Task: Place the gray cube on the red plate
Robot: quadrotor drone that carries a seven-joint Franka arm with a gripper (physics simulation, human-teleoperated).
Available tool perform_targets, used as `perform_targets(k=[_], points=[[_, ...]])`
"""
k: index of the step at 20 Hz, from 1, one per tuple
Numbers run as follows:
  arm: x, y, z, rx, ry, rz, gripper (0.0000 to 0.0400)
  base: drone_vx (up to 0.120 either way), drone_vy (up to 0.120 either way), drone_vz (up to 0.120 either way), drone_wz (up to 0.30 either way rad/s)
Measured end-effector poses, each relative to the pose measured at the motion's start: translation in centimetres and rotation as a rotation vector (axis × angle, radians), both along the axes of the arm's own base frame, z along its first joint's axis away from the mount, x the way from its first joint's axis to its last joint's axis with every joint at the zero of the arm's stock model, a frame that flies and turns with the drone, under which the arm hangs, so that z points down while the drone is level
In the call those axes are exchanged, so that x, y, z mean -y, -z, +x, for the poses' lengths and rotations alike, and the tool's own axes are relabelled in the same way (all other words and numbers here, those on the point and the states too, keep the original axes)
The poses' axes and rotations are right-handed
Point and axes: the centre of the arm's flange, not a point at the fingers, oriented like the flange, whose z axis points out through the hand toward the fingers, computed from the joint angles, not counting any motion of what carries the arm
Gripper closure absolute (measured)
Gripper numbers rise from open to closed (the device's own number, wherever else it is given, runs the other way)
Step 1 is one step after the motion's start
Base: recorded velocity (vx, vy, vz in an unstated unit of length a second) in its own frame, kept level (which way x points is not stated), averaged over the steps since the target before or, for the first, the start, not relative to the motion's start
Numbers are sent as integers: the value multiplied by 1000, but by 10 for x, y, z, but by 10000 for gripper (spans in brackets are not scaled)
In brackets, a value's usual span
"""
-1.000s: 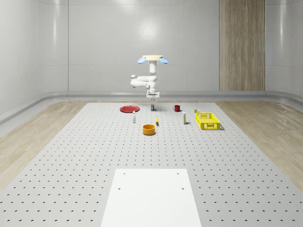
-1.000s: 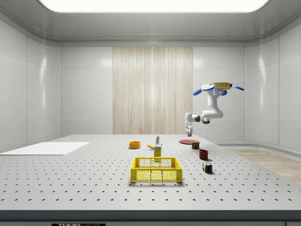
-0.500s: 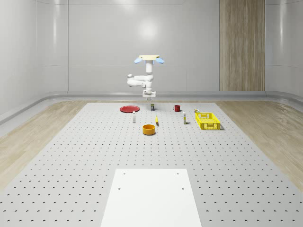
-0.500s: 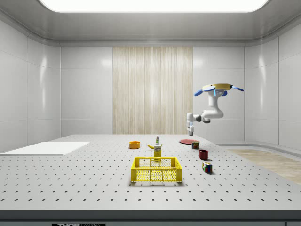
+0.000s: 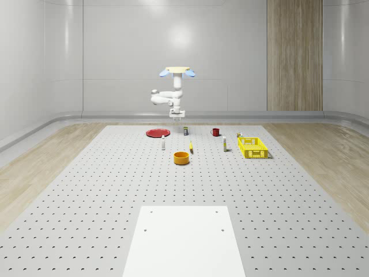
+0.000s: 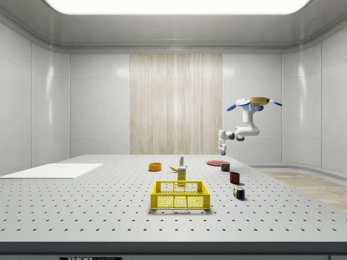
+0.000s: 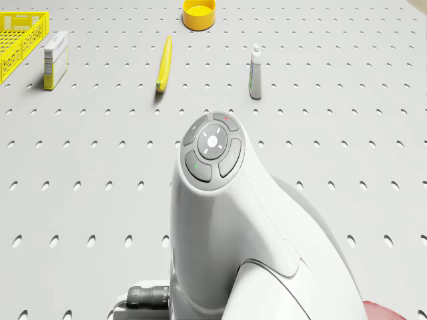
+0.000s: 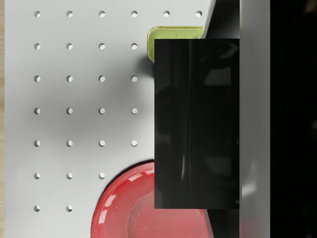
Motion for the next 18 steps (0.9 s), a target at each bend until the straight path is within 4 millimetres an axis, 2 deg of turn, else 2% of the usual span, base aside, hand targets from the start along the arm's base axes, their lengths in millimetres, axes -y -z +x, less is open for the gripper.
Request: perform_targets(k=[8, 18], points=[[0, 0, 0, 0, 0, 0, 150, 0, -120, -115, 0], [0, 0, 0, 0, 0, 0, 150, -8, -120, 0, 0]])
